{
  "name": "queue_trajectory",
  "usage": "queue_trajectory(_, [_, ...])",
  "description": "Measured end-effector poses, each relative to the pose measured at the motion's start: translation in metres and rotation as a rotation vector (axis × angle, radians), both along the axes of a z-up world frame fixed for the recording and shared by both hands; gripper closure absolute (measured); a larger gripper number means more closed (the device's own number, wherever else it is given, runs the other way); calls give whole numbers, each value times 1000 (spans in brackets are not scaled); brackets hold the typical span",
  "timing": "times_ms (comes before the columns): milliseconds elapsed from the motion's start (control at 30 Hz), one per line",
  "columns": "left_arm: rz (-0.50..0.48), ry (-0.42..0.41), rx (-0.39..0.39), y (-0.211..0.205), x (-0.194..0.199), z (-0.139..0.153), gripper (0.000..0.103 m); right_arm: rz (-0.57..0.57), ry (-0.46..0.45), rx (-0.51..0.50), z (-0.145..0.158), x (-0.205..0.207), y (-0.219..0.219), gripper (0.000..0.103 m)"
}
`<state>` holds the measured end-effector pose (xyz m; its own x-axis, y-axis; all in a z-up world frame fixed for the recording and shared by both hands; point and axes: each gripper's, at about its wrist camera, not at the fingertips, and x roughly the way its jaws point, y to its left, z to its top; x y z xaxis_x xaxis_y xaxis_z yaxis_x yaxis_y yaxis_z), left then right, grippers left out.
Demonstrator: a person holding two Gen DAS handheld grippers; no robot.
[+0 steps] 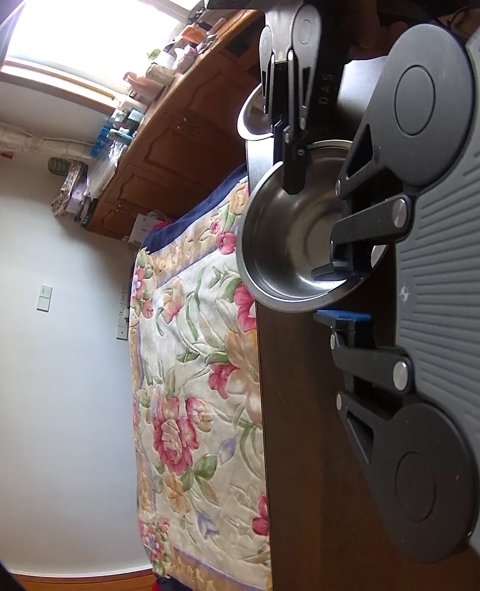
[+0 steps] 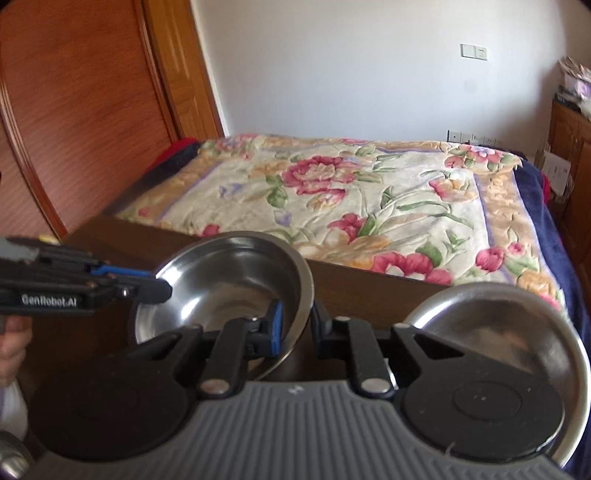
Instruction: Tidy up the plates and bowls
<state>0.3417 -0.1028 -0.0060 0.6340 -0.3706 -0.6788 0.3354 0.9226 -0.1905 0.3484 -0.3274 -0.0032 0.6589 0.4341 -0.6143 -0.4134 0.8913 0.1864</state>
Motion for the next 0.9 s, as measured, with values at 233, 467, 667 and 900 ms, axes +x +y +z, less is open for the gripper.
queue_trajectory(233, [-8, -34, -21, 8, -19, 17, 94, -19, -37, 55, 11, -20, -2, 93])
queue_trajectory(467, [-14, -100, -29, 8, -42, 40, 94, -31, -91, 72, 30, -36, -5, 93])
queue_trajectory(667, [-34, -137, -45, 9, -65, 56, 94, -44, -110, 95, 41, -53, -10, 93])
queue_trajectory(900, [-60, -176, -50, 10, -91, 68, 94, -52, -150, 80, 53, -76, -12, 92])
